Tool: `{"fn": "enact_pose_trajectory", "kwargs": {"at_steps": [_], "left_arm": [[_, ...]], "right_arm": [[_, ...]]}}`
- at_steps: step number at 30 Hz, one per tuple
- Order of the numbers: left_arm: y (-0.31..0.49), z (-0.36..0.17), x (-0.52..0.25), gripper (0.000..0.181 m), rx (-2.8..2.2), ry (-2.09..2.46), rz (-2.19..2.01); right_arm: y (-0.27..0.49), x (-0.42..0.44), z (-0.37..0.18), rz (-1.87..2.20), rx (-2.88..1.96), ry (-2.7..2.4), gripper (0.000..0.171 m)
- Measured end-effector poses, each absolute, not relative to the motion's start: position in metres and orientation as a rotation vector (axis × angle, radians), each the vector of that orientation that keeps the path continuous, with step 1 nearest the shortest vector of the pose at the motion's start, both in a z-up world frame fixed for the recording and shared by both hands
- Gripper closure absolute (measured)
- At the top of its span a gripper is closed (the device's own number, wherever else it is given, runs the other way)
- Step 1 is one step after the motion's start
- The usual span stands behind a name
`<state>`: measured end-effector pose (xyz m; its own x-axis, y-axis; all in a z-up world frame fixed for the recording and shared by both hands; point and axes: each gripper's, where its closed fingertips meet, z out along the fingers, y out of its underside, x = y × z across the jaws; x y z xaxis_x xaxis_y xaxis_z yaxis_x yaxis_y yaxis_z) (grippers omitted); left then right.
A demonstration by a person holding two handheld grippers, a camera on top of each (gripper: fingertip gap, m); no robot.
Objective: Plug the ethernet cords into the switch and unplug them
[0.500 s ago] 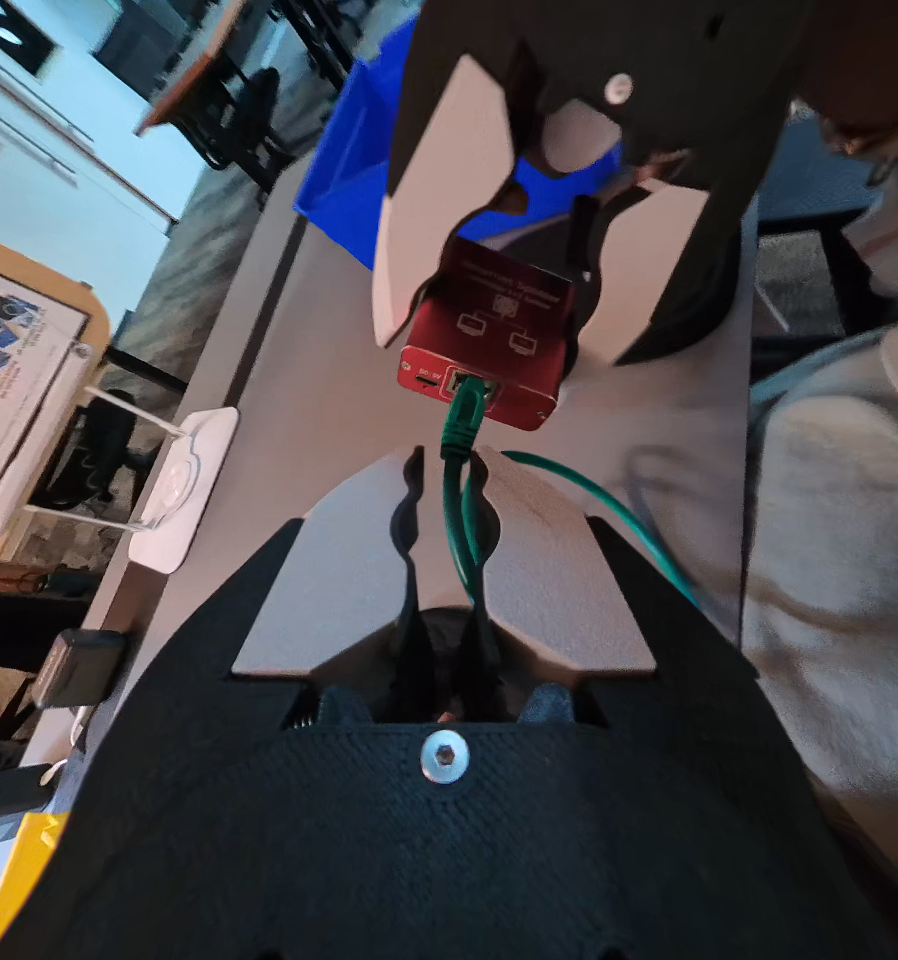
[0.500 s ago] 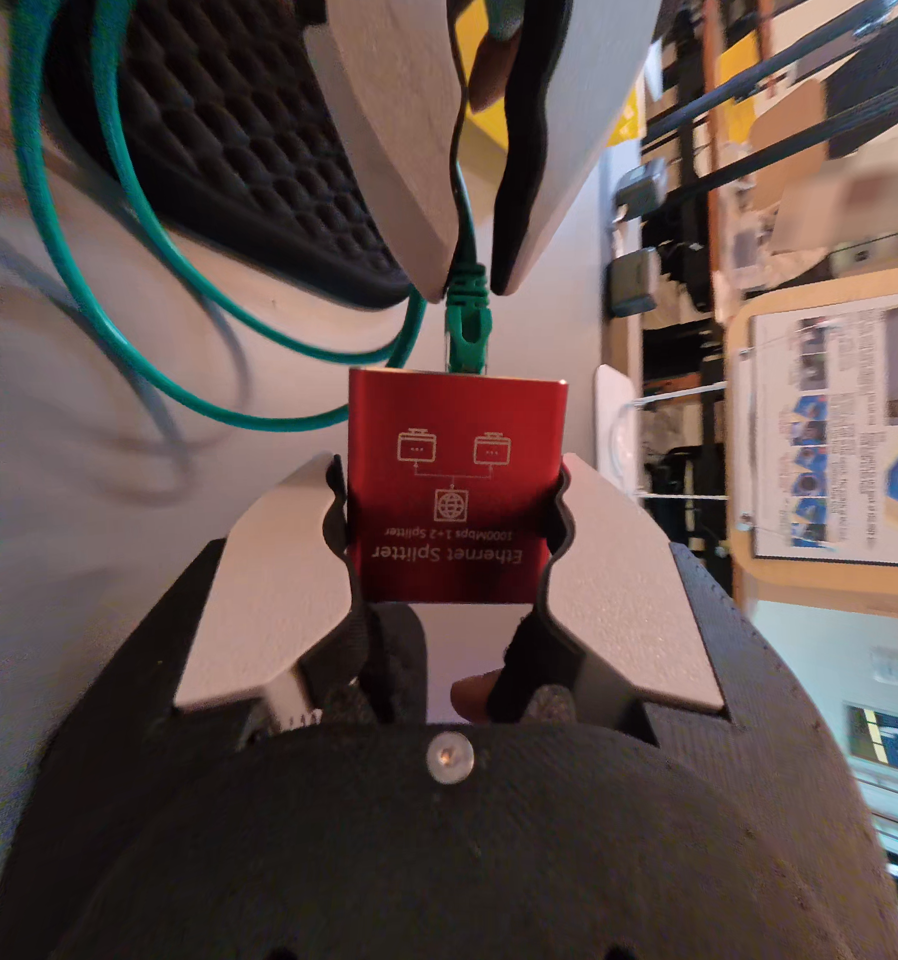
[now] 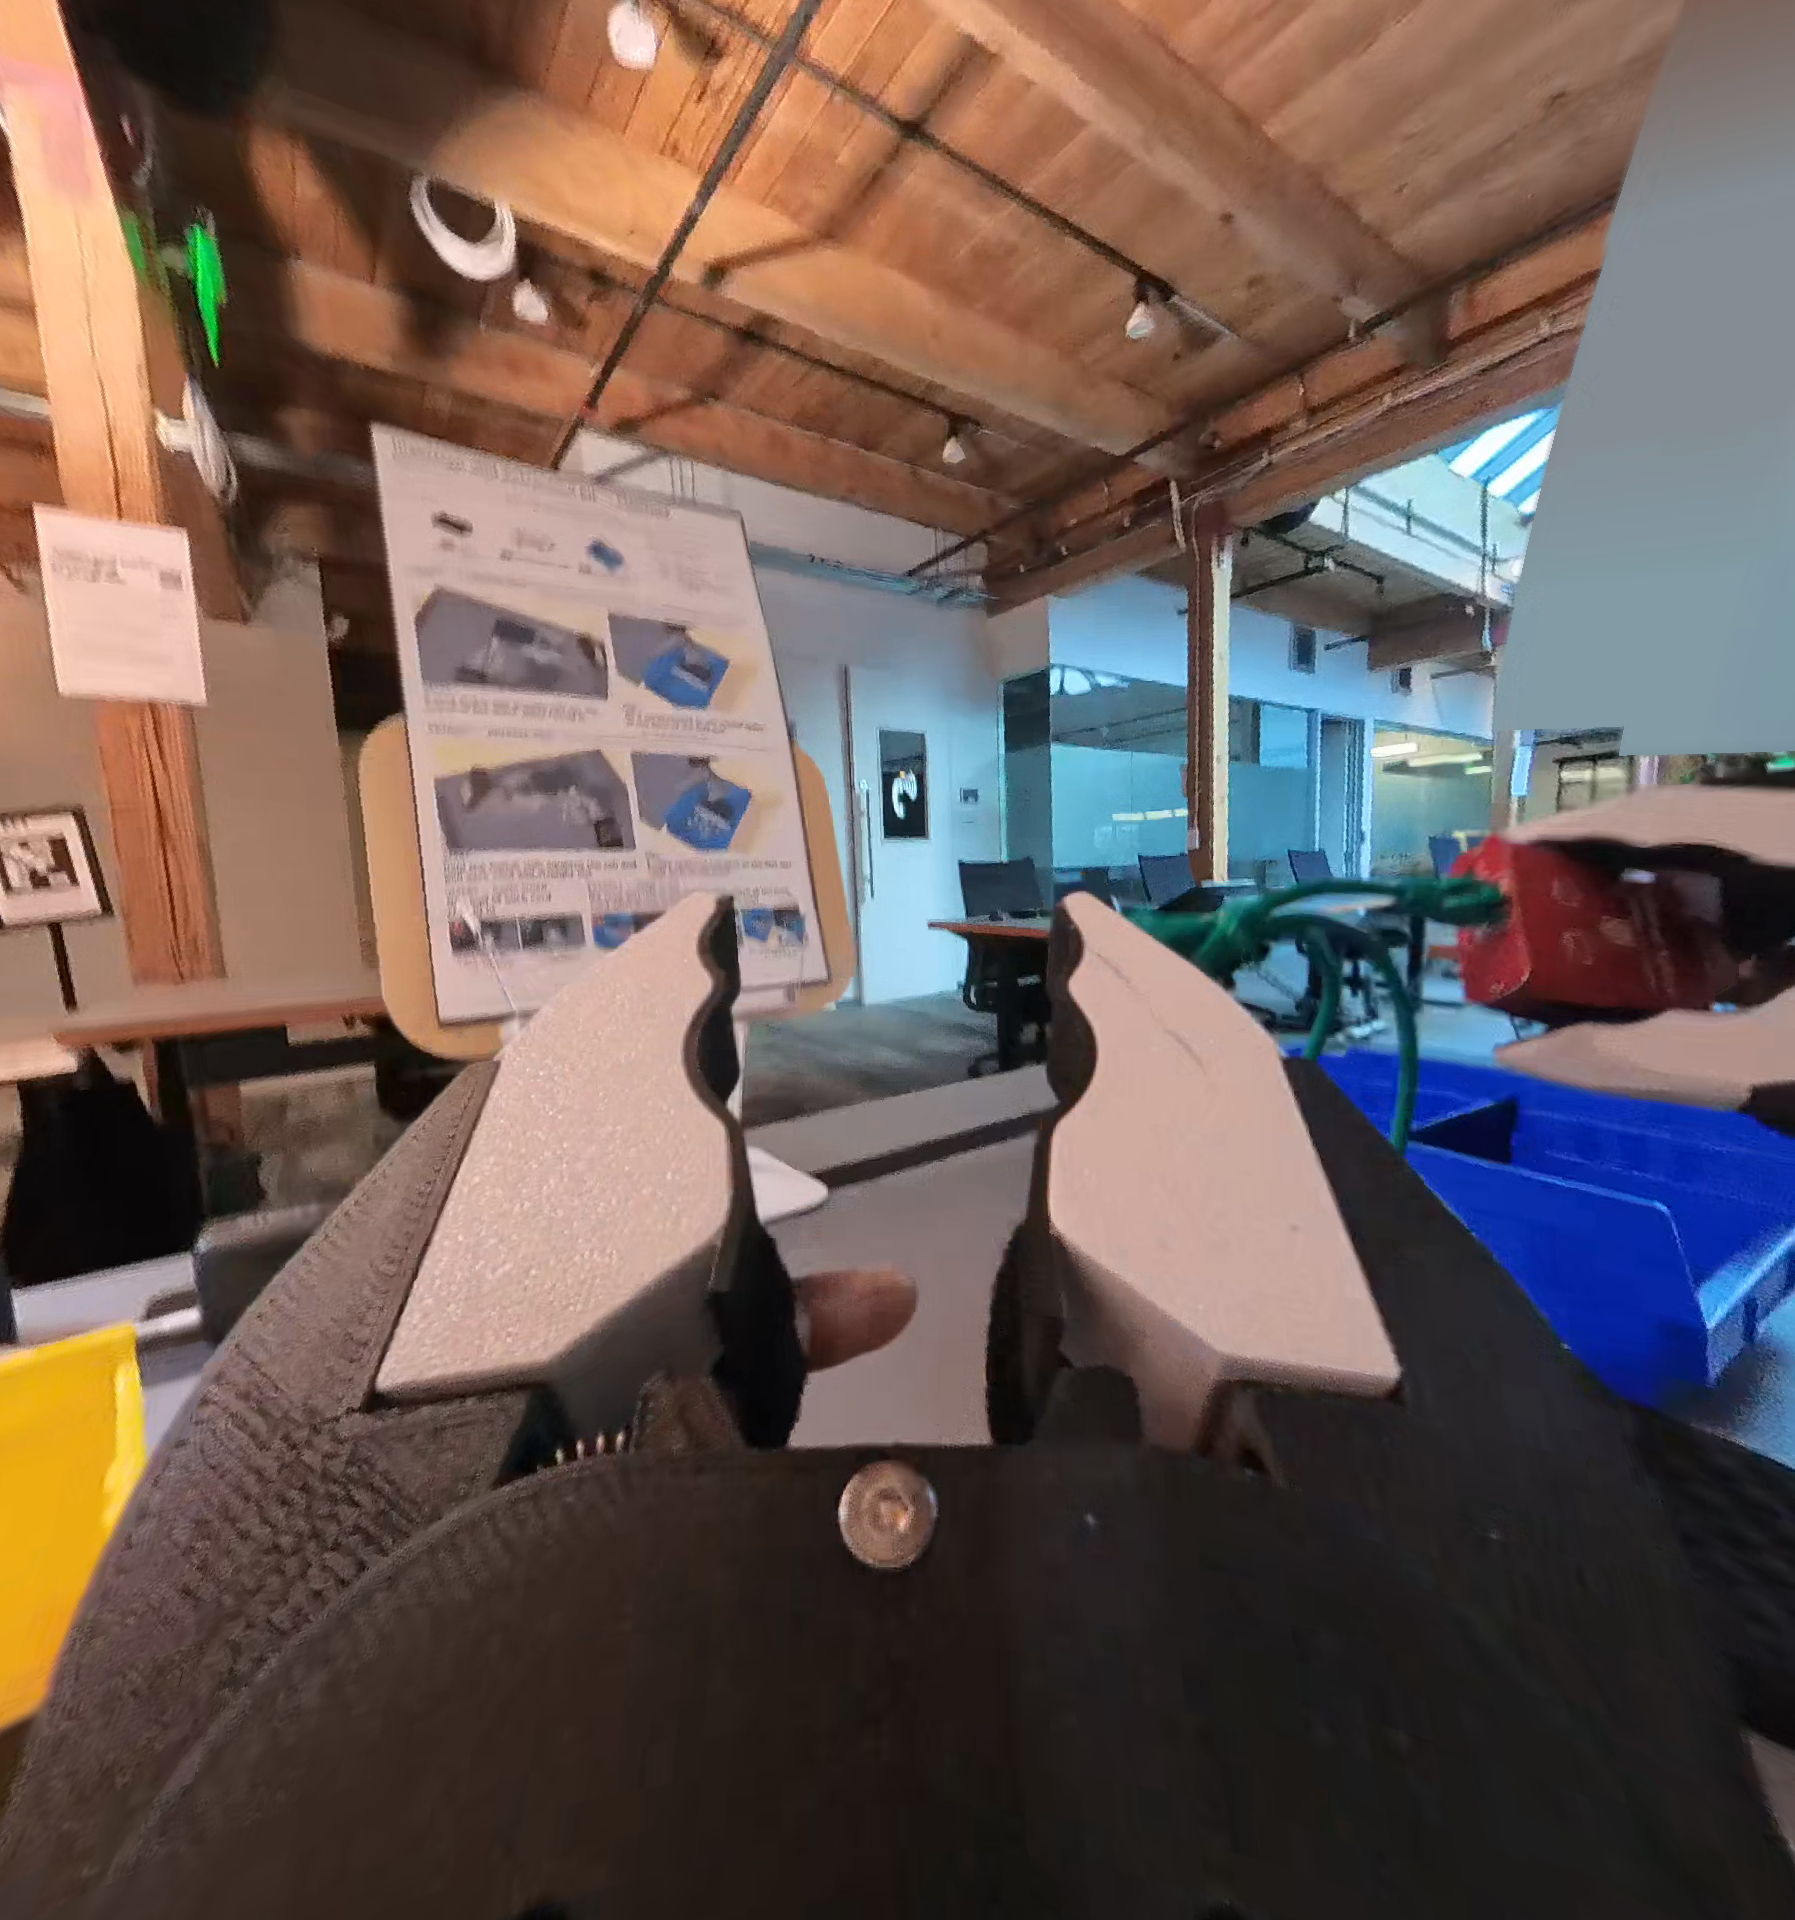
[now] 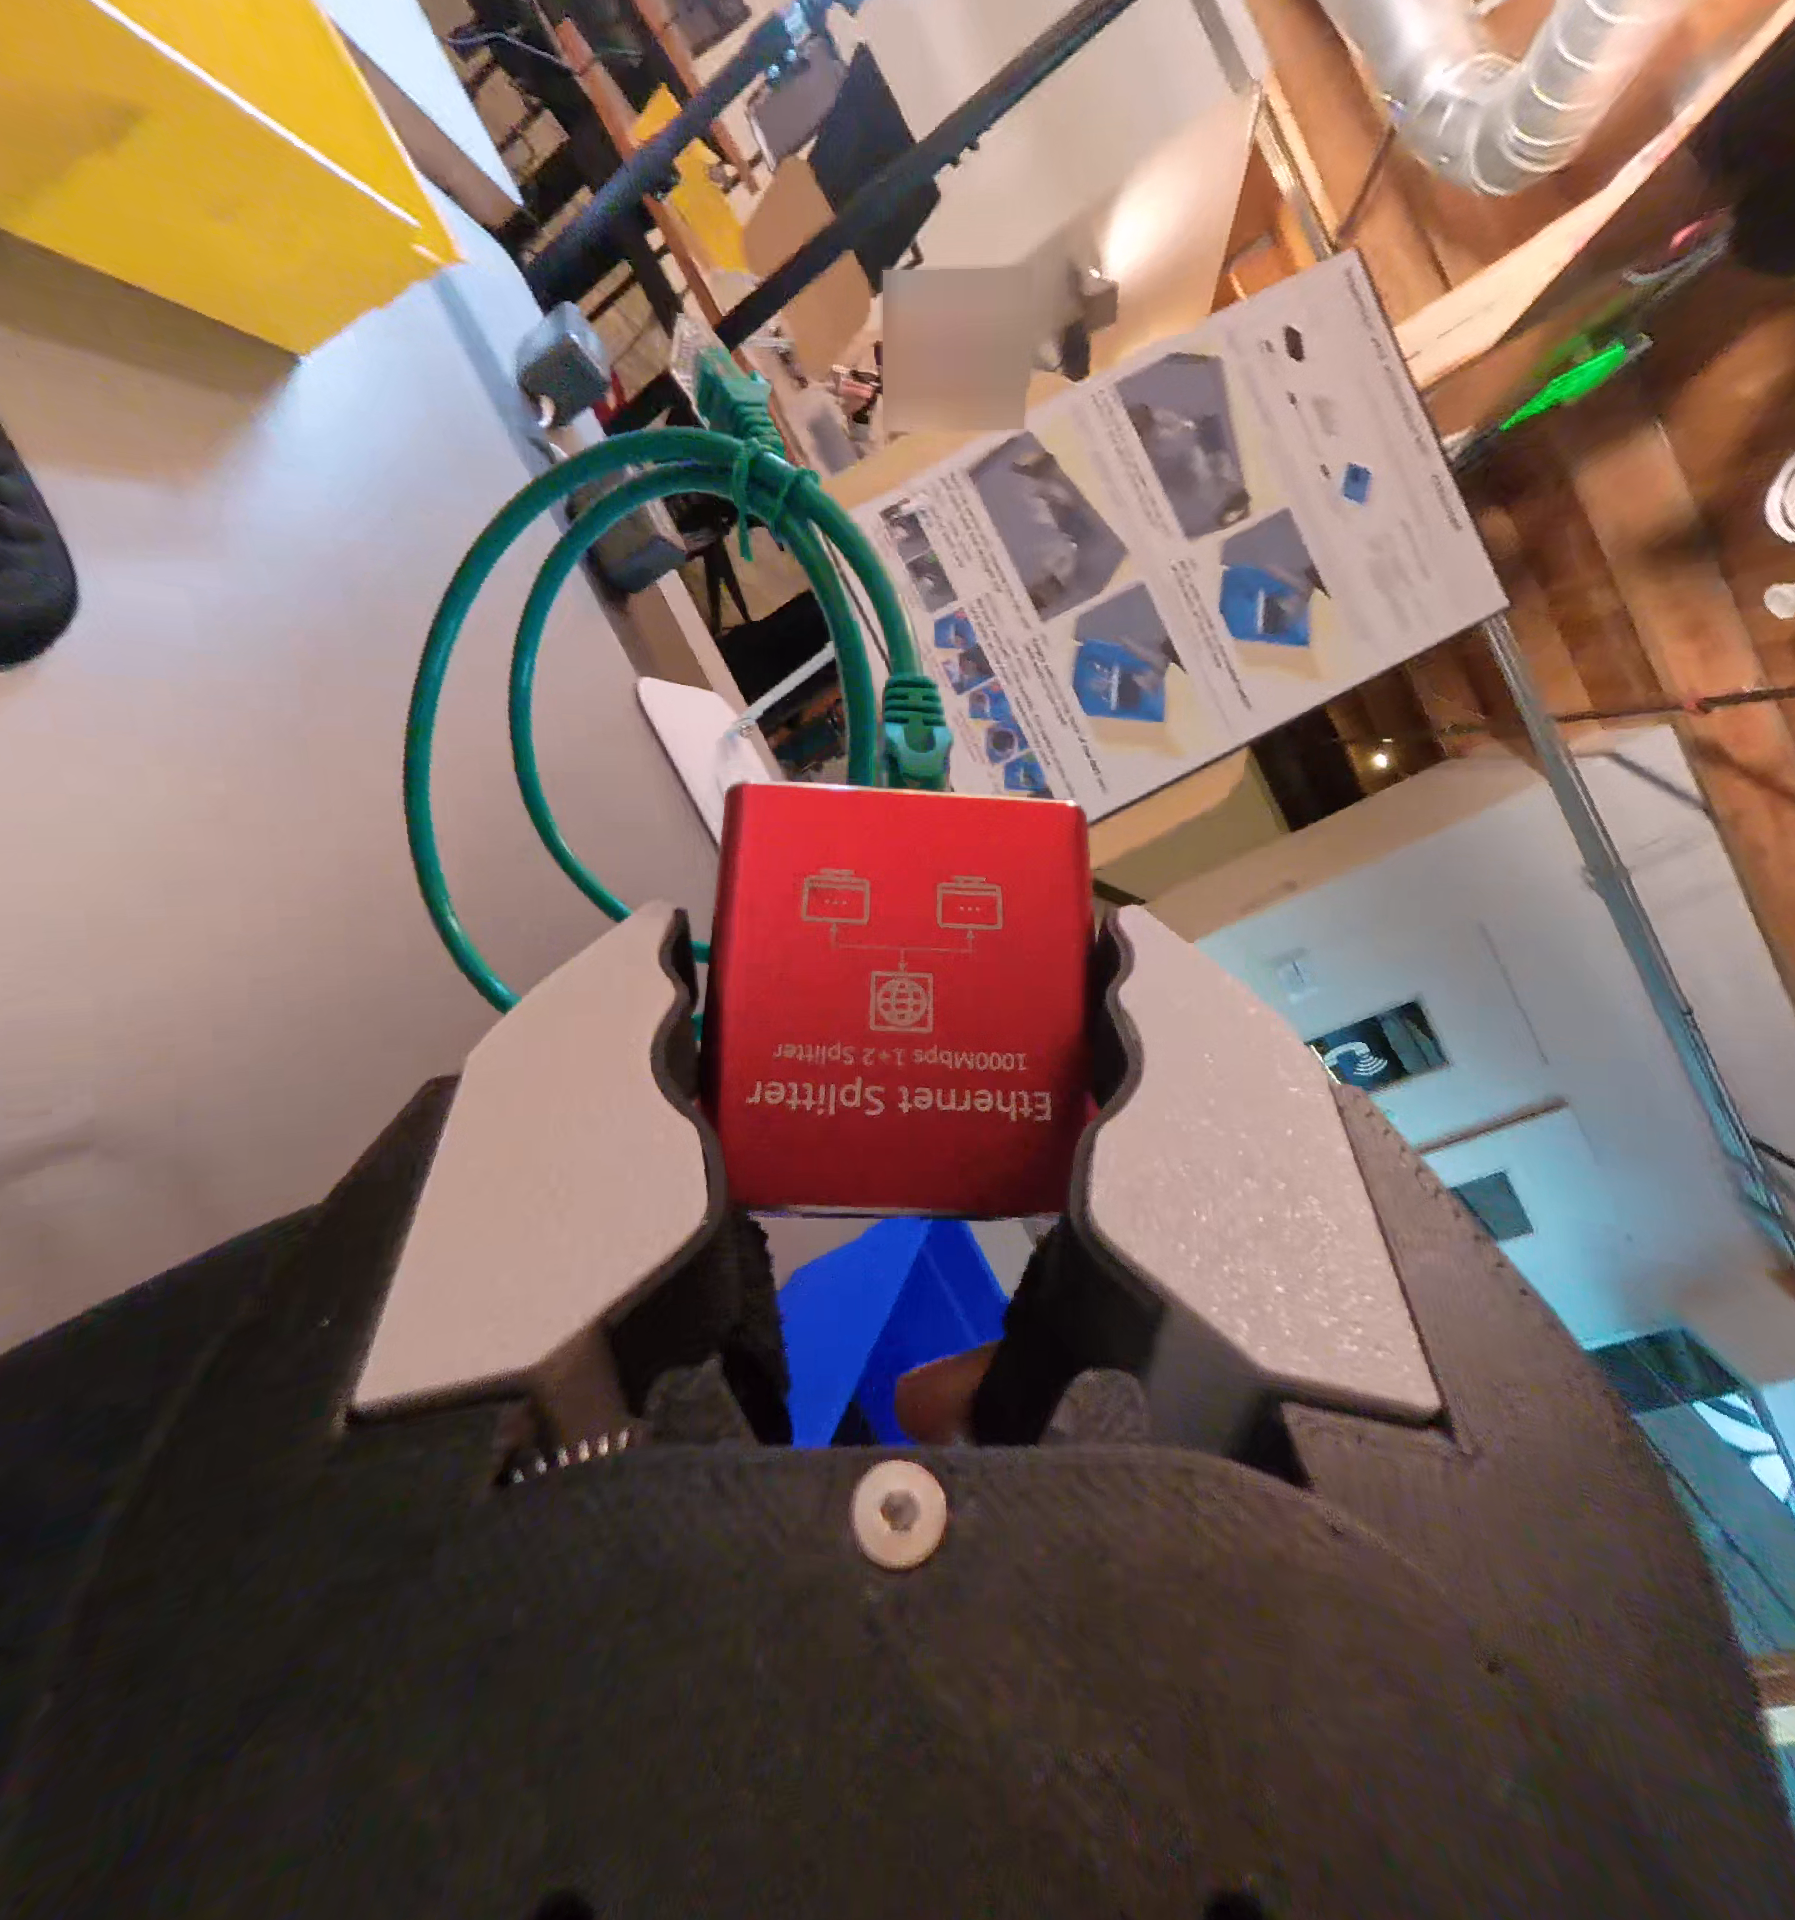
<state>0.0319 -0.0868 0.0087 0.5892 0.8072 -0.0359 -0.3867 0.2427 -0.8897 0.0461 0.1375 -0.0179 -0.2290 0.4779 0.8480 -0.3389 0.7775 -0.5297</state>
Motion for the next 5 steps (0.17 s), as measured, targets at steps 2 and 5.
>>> {"fn": "enact_pose_trajectory", "kwargs": {"at_steps": [2, 5], "left_arm": [[-0.083, -0.004, 0.023, 0.124, -1.084, -0.509, 0.834], [-0.072, -0.015, 0.021, 0.124, -1.151, -0.485, 0.838]], "right_arm": [[0.143, 0.048, -0.014, 0.781, -0.112, -1.620, 0.097], [0.143, 0.051, -0.012, 0.823, -0.099, -1.621, 0.098]]}}
